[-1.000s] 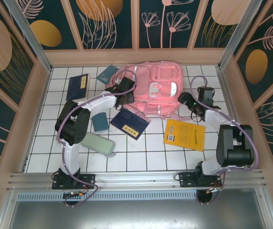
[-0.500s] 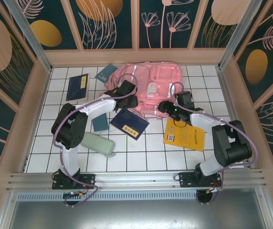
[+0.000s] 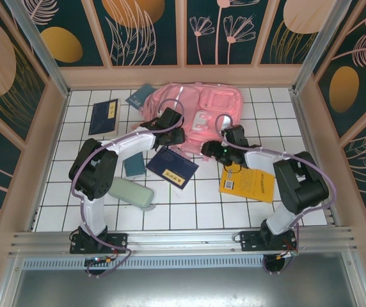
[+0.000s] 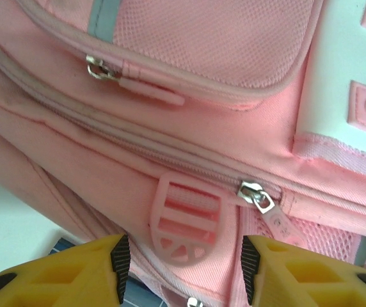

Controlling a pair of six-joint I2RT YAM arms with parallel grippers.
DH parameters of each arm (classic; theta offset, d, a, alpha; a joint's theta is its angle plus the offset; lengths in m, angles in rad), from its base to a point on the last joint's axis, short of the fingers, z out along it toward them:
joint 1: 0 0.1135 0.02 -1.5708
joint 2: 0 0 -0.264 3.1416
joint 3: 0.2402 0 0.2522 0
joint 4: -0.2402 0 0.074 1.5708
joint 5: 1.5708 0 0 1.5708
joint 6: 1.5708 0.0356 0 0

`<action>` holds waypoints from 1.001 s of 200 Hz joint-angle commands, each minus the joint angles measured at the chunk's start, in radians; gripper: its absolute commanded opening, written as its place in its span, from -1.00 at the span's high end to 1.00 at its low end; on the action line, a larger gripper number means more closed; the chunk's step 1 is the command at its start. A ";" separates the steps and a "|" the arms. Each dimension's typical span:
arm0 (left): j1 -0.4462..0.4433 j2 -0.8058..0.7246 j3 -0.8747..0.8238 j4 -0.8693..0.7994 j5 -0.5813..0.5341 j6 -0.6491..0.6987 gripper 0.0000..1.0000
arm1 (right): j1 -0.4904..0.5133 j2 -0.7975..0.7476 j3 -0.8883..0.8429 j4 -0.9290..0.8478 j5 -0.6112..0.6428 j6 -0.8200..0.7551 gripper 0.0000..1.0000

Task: Pack the student bag
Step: Move the student bag to the top-center of the table, then unzip the student bag at the top-center of the table.

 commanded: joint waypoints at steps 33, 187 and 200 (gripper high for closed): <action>-0.007 -0.041 0.034 -0.011 -0.008 0.005 -0.02 | -0.144 0.082 0.068 0.013 0.035 -0.030 -0.39; -0.056 -0.043 -0.033 0.055 -0.034 0.040 0.08 | -0.088 -0.105 -0.021 0.144 -0.059 0.316 -0.31; -0.057 -0.056 -0.050 0.066 -0.044 0.043 0.09 | -0.054 -0.082 -0.034 0.207 -0.069 0.399 -0.28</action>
